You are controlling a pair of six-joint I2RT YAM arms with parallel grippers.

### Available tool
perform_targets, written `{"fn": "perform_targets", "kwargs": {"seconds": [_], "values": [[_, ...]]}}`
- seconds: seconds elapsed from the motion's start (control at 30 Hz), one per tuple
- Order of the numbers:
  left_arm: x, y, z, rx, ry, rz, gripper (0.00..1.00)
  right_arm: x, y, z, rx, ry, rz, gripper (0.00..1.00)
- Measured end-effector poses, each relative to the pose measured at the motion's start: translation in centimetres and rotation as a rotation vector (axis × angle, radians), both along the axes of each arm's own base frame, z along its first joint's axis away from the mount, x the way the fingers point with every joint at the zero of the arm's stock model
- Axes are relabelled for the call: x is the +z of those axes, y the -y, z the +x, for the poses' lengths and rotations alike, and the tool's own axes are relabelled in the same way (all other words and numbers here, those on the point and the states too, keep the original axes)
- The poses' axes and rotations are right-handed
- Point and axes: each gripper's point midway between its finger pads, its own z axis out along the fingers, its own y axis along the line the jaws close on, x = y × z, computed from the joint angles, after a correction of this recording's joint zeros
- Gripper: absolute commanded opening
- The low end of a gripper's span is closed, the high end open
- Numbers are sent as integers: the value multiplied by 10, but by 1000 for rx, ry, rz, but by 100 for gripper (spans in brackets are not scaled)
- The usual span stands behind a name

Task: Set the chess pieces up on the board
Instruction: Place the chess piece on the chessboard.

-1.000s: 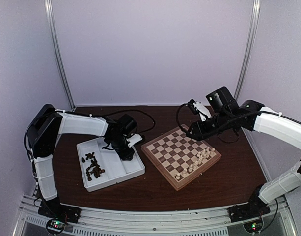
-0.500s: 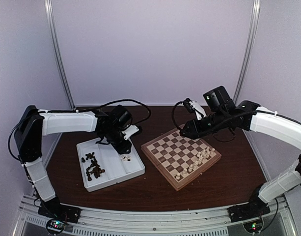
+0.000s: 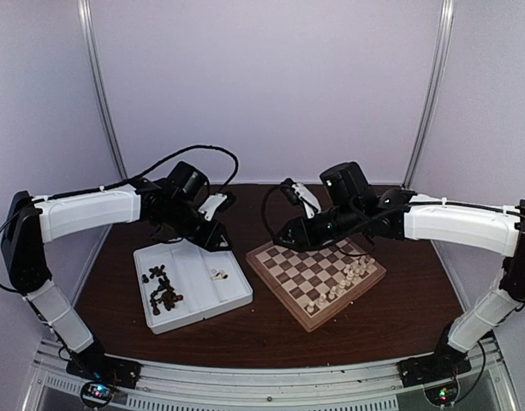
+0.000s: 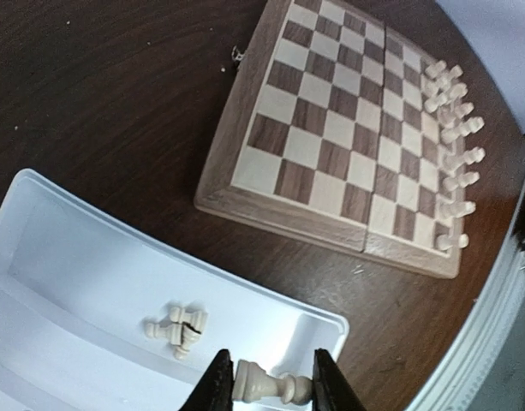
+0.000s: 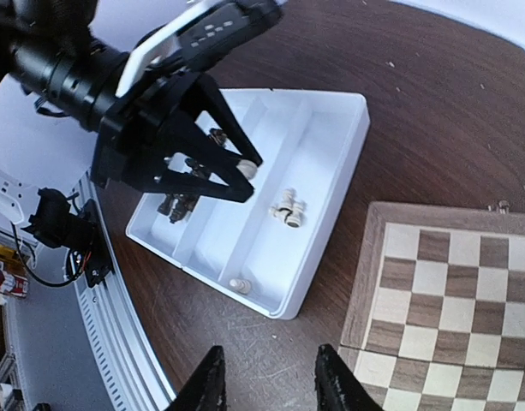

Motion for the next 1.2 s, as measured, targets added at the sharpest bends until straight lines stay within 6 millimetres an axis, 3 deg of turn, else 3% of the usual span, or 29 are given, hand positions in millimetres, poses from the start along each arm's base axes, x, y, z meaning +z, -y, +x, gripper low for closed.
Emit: {"fn": "perform_targets", "kwargs": {"seconds": [0.17,0.3,0.53,0.7,0.93,1.2], "values": [[23,6,6,96,-144,-204,23,20,-25,-10,91,156,51,42],[31,8,11,154,-263,-348,24,24,-45,-7,124,280,69,43],[29,12,7,224,-445,-526,24,-9,-78,12,139,347,80,43],[22,0,13,301,-539,-628,25,-29,-93,26,118,362,98,45],[23,-8,14,342,-605,-718,27,-34,-115,35,109,402,155,45],[29,-13,15,355,-637,-765,29,-31,-137,42,93,423,183,34]]}}
